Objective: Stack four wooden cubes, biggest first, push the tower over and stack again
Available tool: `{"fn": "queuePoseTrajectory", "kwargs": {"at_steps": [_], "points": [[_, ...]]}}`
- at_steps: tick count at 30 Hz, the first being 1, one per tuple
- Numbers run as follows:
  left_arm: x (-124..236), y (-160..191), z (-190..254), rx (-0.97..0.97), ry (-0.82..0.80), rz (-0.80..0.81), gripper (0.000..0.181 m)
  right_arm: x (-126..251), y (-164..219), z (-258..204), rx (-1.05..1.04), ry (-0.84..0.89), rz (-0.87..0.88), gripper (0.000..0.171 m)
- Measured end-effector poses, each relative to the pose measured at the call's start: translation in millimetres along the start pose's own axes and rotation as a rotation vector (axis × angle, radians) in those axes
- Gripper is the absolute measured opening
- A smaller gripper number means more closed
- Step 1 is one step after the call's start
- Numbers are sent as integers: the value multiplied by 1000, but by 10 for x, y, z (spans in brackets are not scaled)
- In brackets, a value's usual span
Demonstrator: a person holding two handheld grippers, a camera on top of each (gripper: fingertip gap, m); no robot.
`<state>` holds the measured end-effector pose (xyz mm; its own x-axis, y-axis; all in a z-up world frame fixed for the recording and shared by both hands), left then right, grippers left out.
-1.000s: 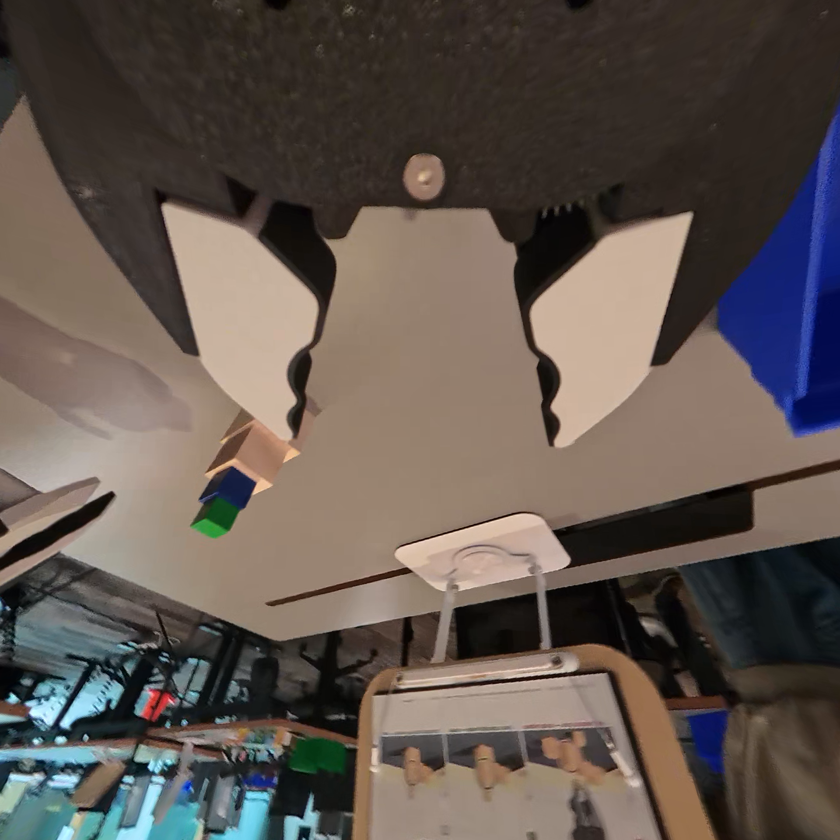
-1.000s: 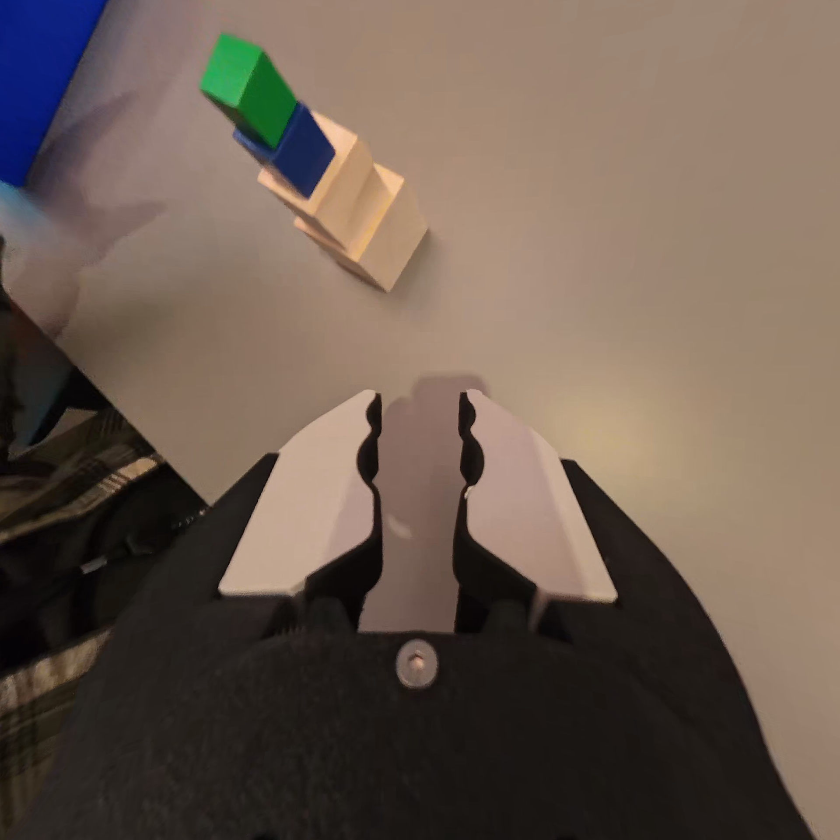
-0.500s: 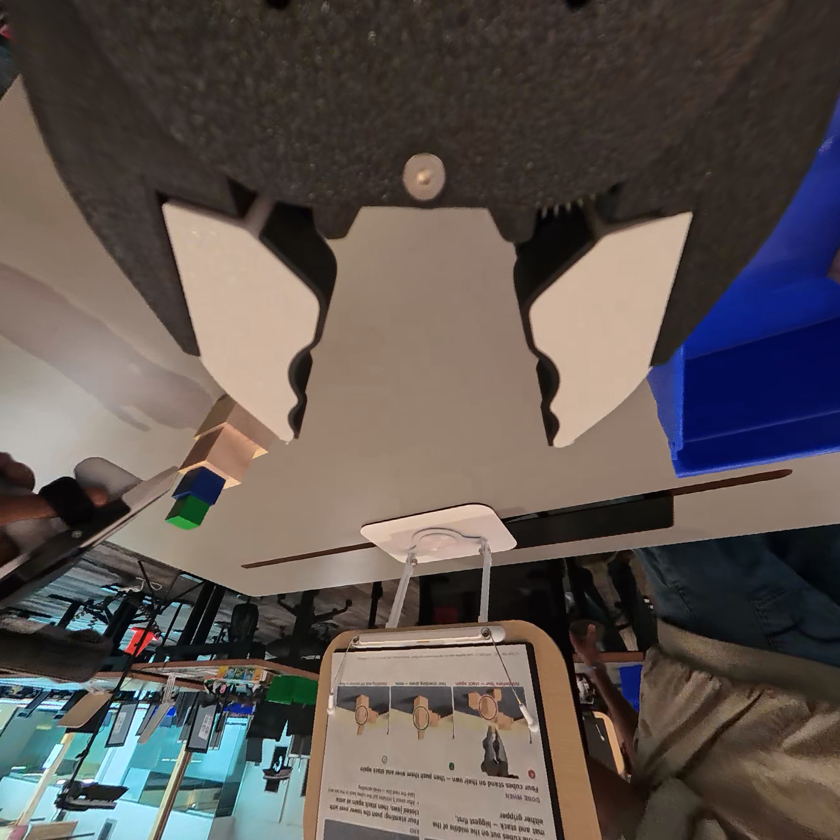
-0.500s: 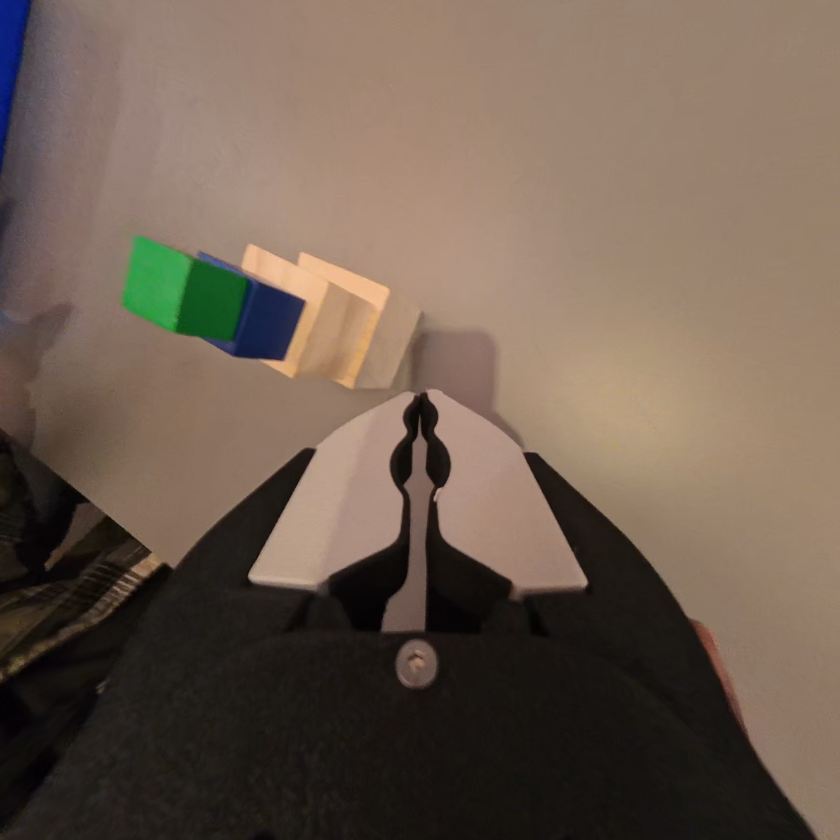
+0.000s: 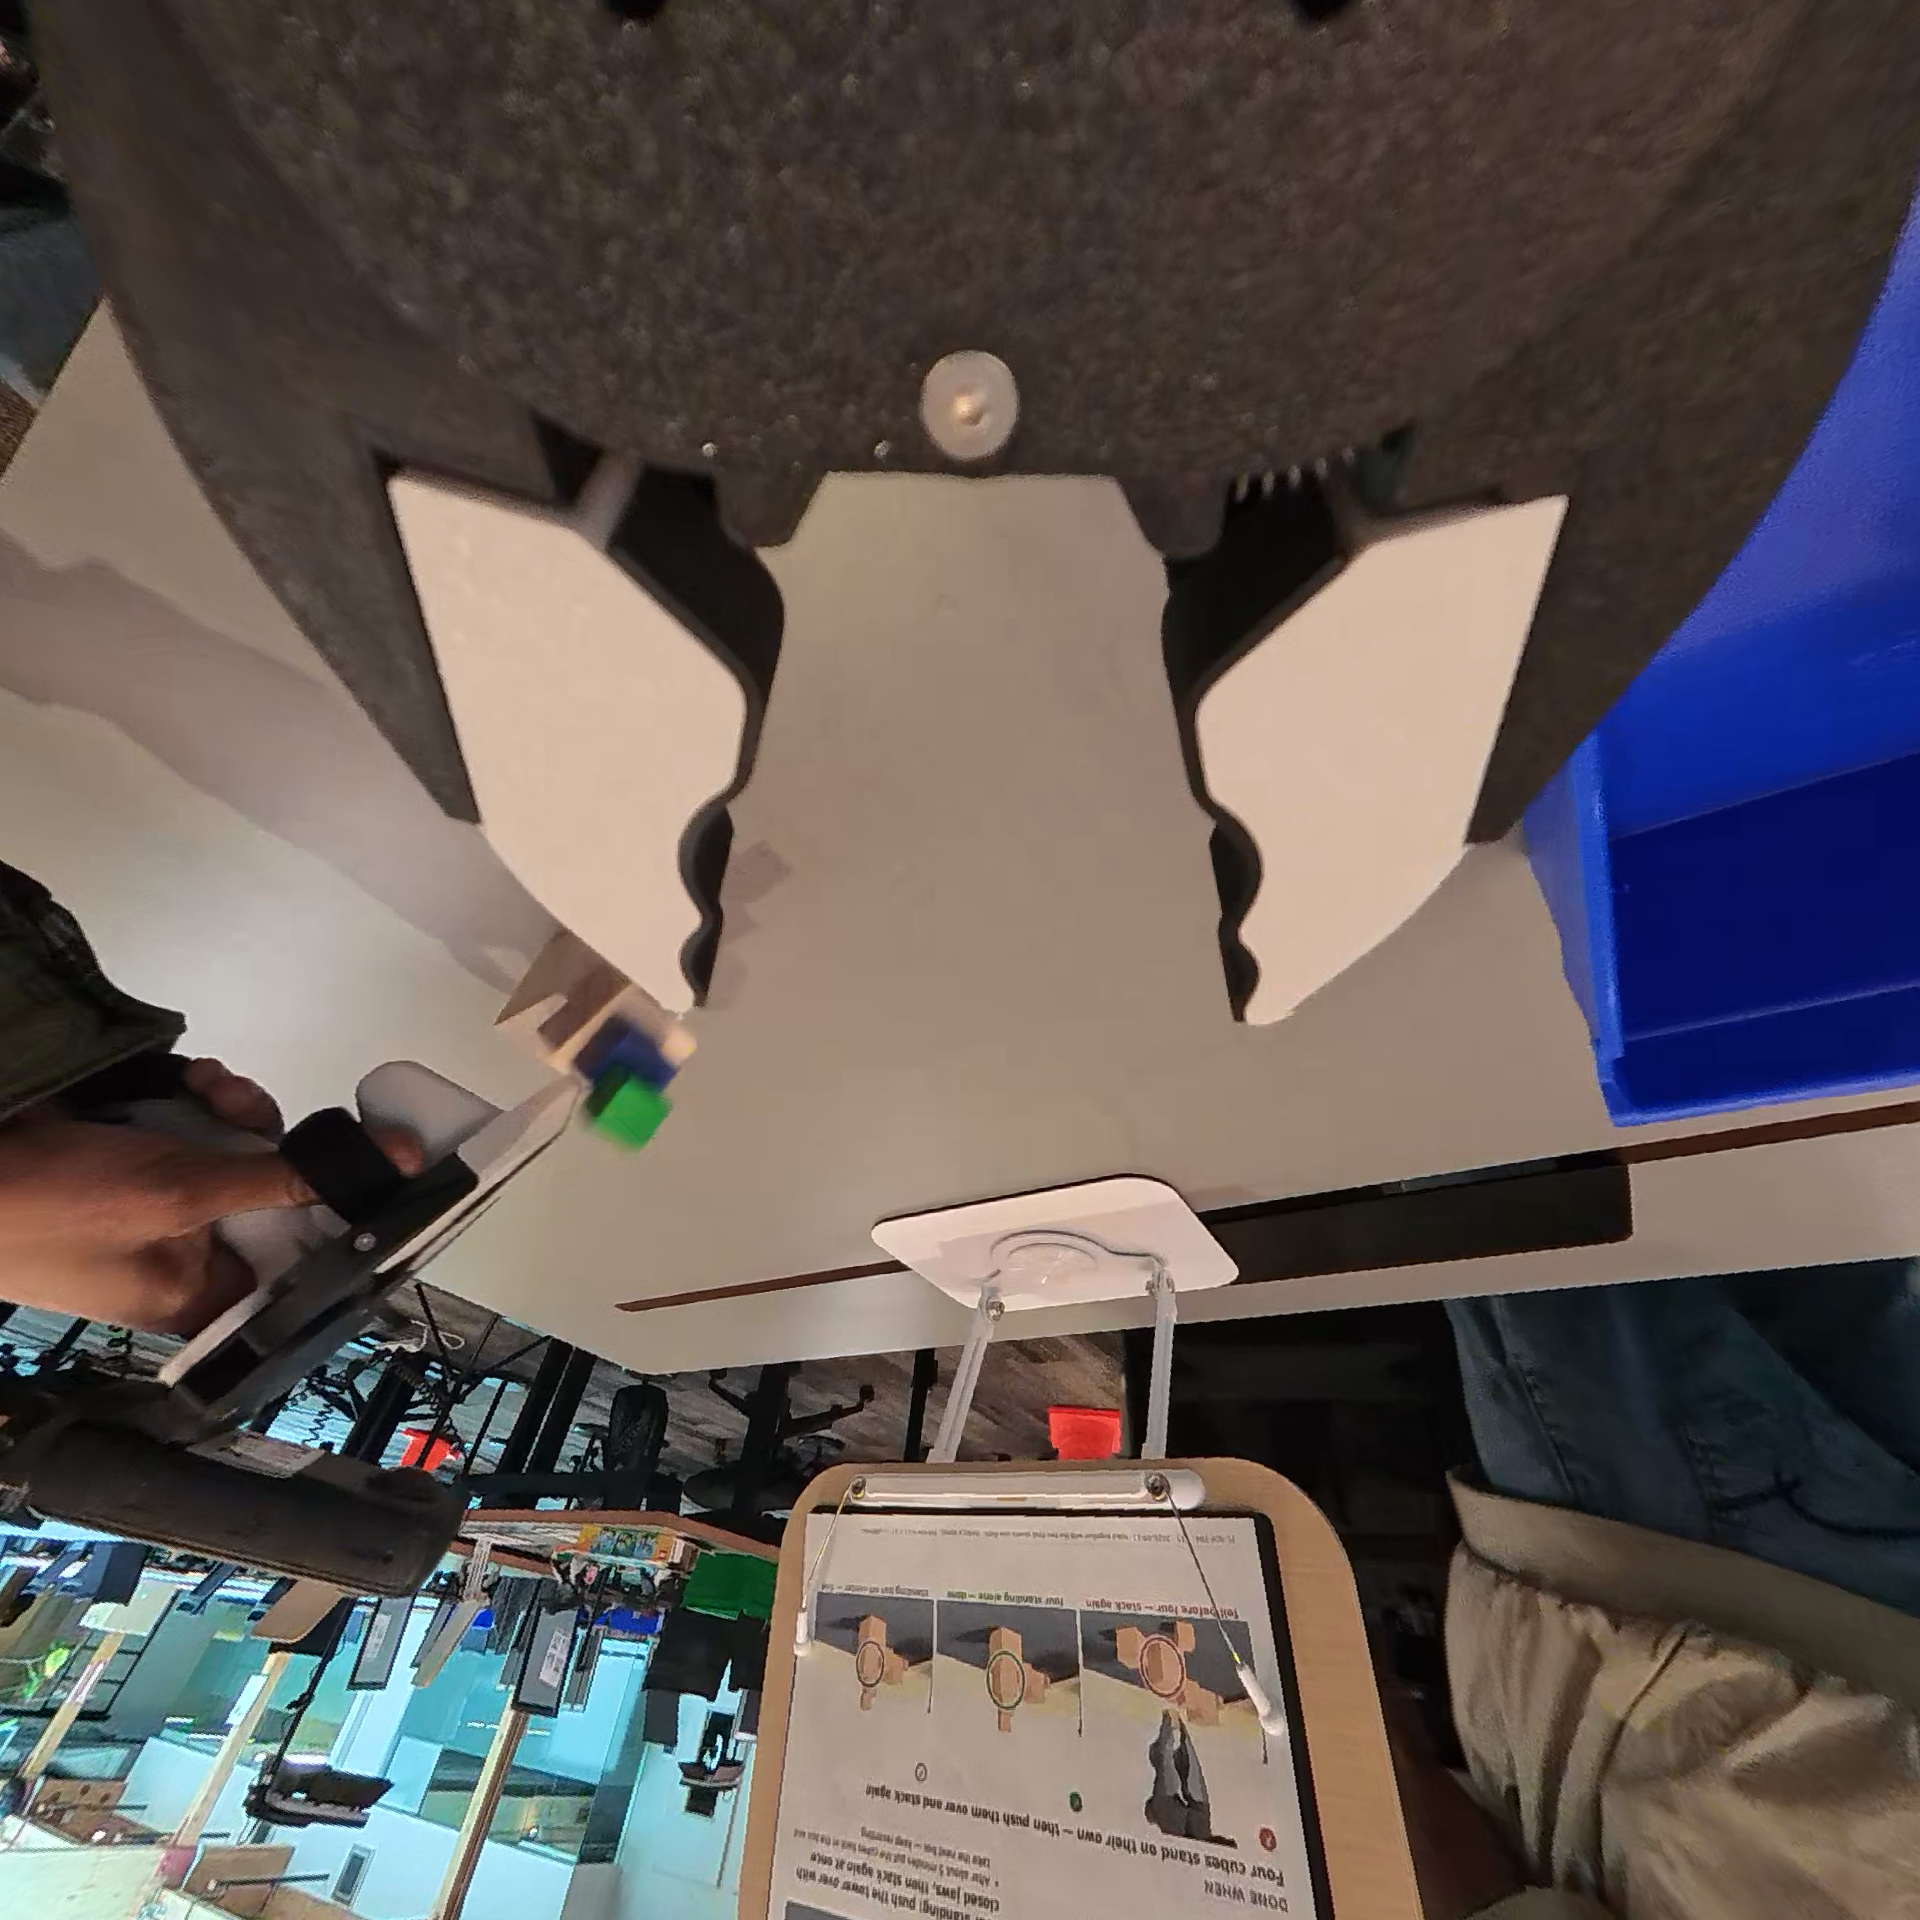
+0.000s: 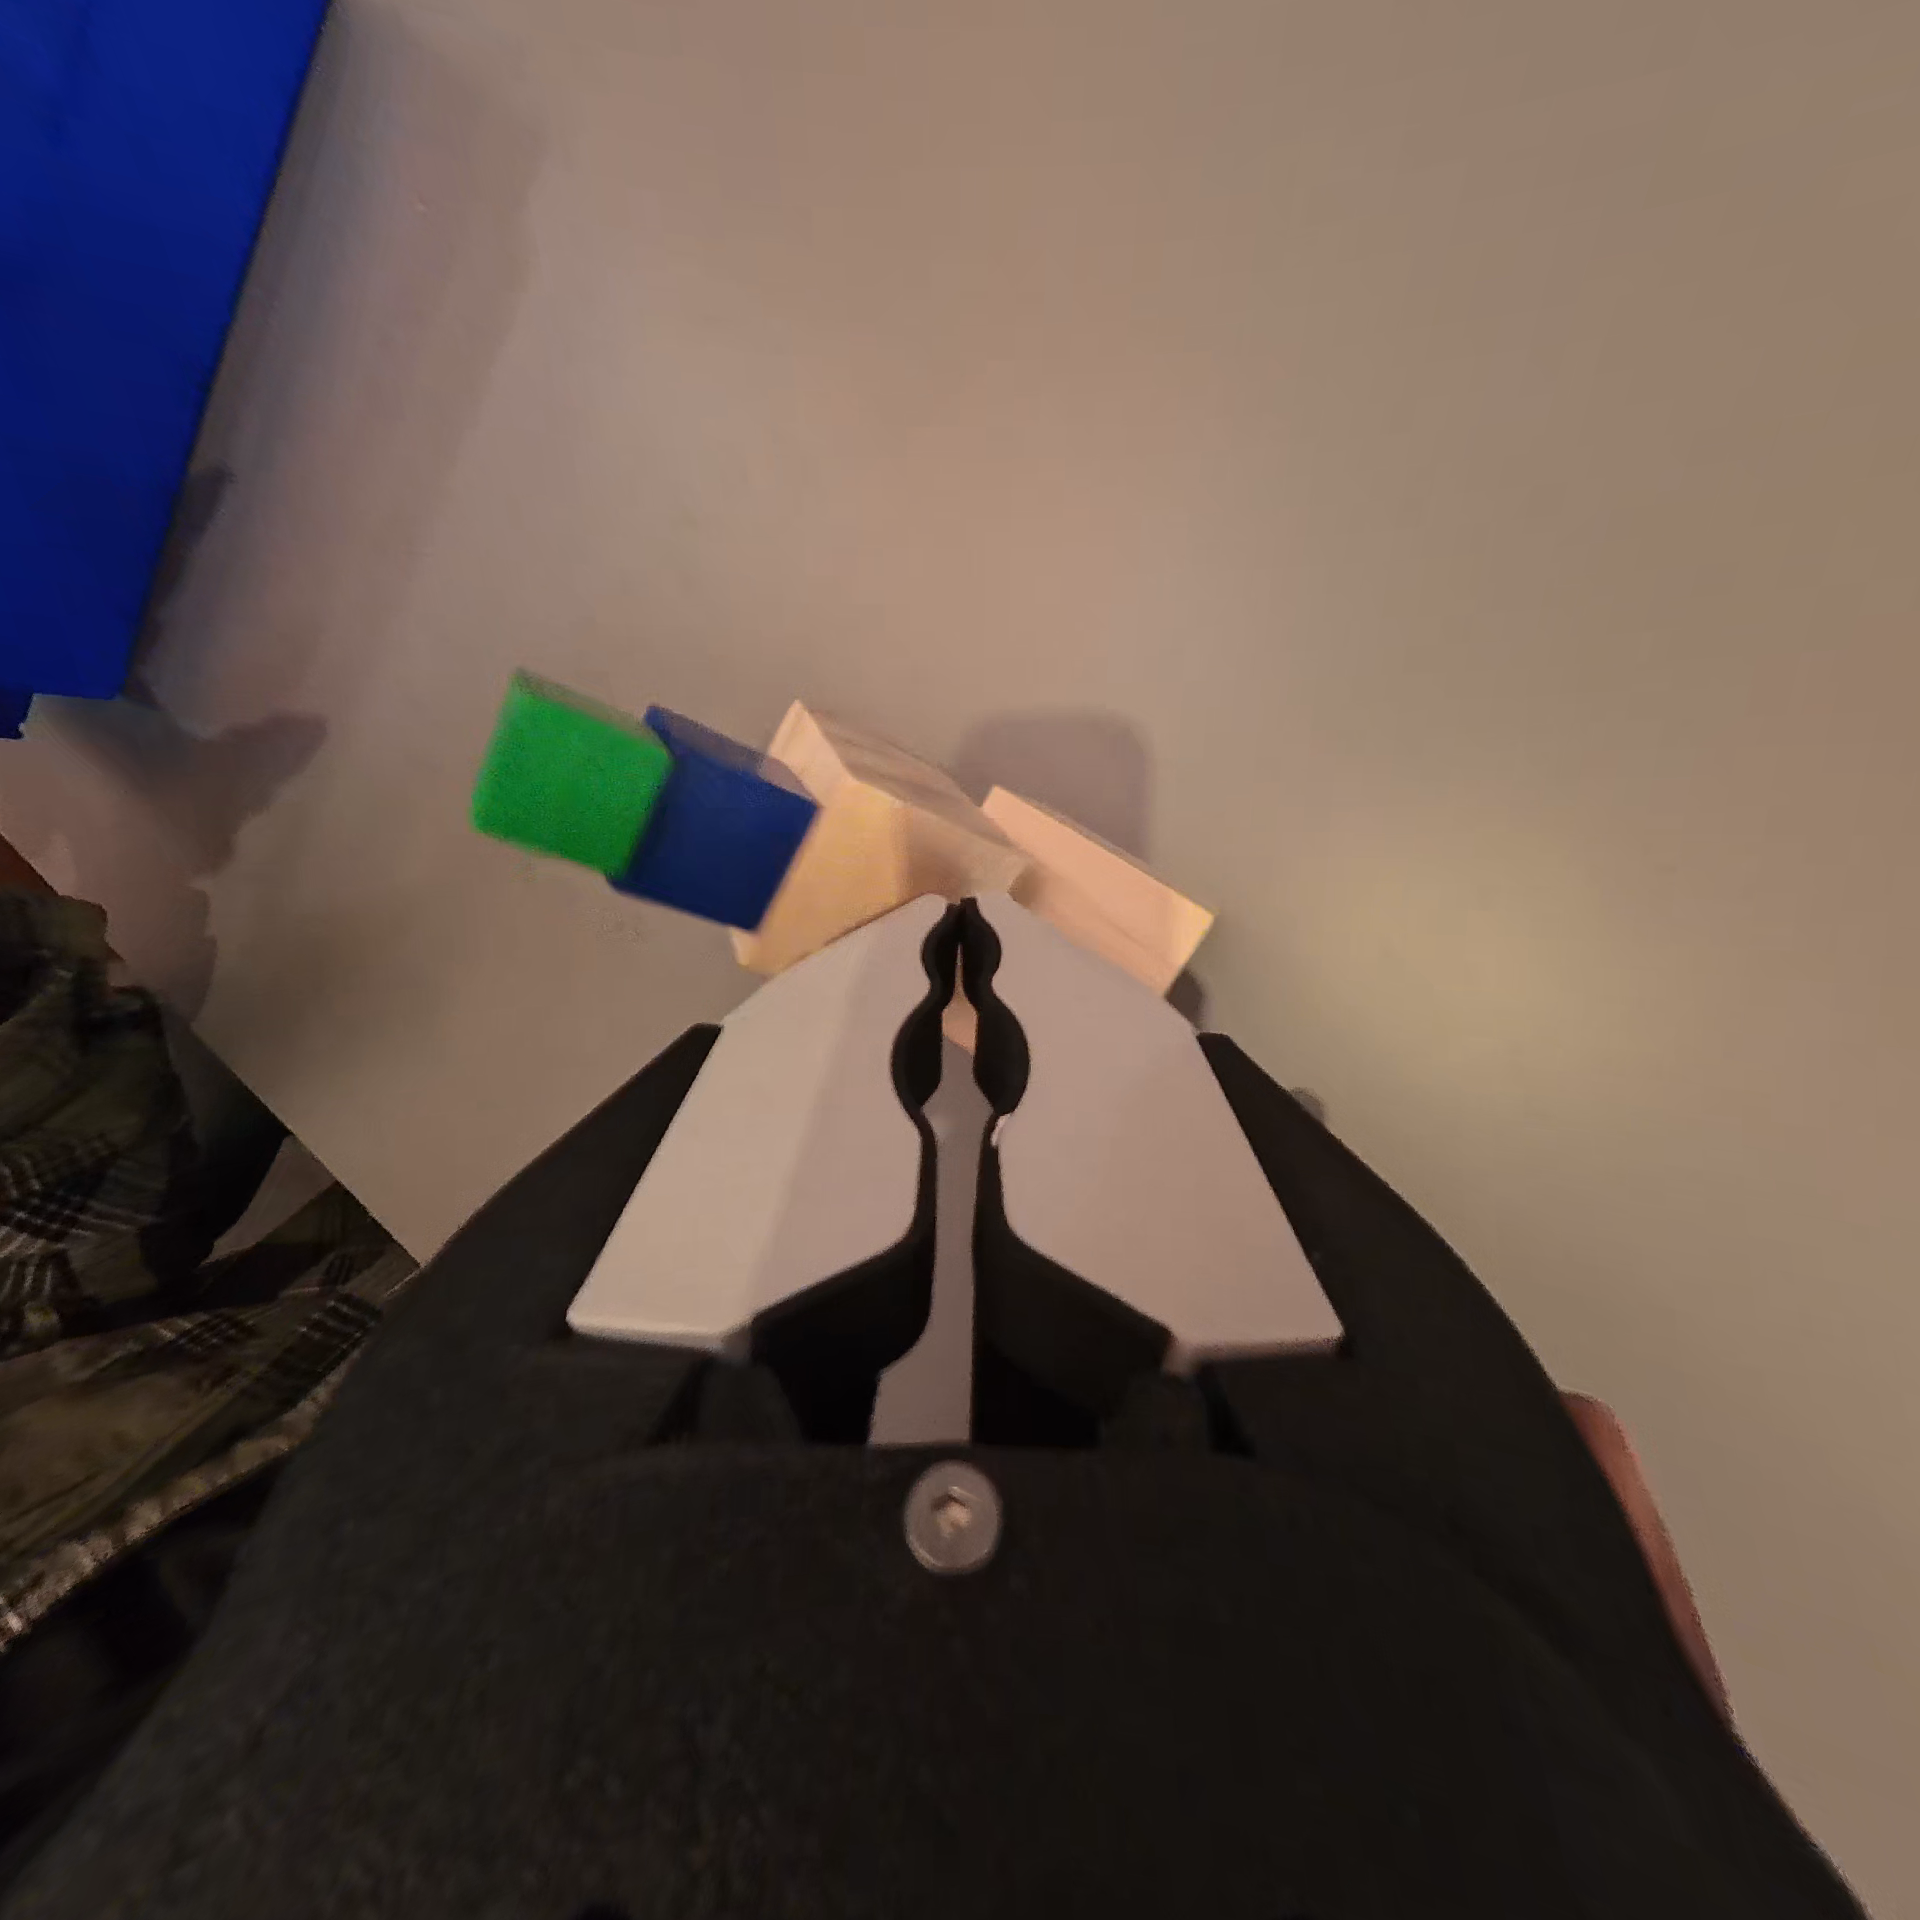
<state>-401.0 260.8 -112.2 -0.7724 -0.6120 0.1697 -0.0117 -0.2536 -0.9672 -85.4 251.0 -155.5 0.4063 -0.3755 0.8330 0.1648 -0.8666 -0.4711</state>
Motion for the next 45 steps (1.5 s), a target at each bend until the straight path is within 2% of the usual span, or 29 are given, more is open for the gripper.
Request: {"fn": "queuePoseTrajectory", "kwargs": {"at_steps": [5, 12, 16, 18, 23, 25, 30, 35, 45], "points": [[-40, 43, -24, -3, 4, -18, 92, -23, -41, -24, 25, 13, -3, 0], [-97, 84, 11, -25, 59, -30, 91, 170, 53, 18, 128, 49, 40, 0], [-123, 110, 43, -45, 63, -54, 90, 325, 194, 51, 227, 71, 65, 11], [-129, 115, 56, -37, 76, -55, 90, 396, 283, 41, 302, 52, 80, 21], [-114, 20, 115, -70, 79, -51, 91, 514, 391, -16, 638, 56, 149, 70], [-104, -81, 130, -97, 67, -52, 92, 517, 343, -41, 757, 76, 158, 90], [-94, -422, 111, -143, 23, -20, 94, 420, 65, -118, 859, 32, 138, 116], [-132, -522, 108, -157, 22, -20, 95, 78, -139, -258, 951, 36, -63, 118], [-36, -429, 119, -205, 45, -63, 95, -613, -380, -483, 983, -8, -320, 98]]}}
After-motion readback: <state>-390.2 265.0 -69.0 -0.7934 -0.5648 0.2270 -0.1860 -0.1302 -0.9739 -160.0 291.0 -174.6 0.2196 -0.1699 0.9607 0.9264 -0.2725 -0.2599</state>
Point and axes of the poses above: each gripper's, where its closed fingertips meet, x back along the fingers, y out of its underside, z = x × y across the jaws, the point moved 7 cm from there along x, back along the fingers, and after that the axes turned 5 degrees about x, right-handed, at the moved point
